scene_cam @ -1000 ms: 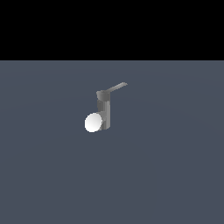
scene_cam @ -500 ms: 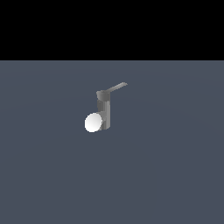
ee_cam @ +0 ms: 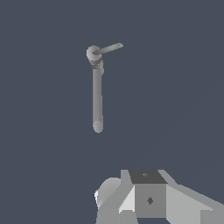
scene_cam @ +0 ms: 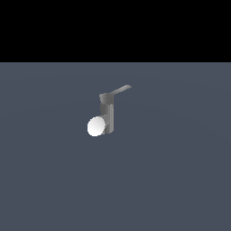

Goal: Turn on the faucet by rotating a designated handle.

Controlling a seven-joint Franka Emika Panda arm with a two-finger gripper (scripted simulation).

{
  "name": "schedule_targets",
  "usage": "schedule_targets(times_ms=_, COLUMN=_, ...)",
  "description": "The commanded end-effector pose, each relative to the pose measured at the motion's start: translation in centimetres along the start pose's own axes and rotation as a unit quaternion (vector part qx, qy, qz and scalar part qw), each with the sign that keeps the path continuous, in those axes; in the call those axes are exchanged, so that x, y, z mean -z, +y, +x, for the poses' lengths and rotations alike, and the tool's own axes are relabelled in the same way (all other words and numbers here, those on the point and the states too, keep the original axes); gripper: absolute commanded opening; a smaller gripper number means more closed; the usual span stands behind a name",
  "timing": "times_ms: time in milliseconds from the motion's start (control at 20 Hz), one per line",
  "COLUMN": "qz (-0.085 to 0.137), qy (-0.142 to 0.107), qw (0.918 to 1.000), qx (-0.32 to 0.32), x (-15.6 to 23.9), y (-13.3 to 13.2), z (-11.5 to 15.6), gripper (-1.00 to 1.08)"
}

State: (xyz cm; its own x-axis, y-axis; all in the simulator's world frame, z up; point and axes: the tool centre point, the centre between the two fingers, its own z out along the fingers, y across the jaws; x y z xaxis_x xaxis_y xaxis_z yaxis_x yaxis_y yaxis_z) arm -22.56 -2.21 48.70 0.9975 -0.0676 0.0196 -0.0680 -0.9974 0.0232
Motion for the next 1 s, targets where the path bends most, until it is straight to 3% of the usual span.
schedule_targets(times_ms=0, qz=0.004, qy=-0.001, qw=0.9999, qx=-0.011, x=-0.2, y=-0.1, z=0.6, gripper=-1.0)
schedule_targets(times_ms=500, qz=0.034, qy=-0.011, qw=0.9945, qx=-0.098, x=-2.3, y=-0.6, z=5.6, gripper=-1.0)
schedule_targets(times_ms=950, qz=0.057, qy=-0.028, qw=0.9723, qx=-0.225, x=-6.4, y=-1.2, z=12.0, gripper=-1.0)
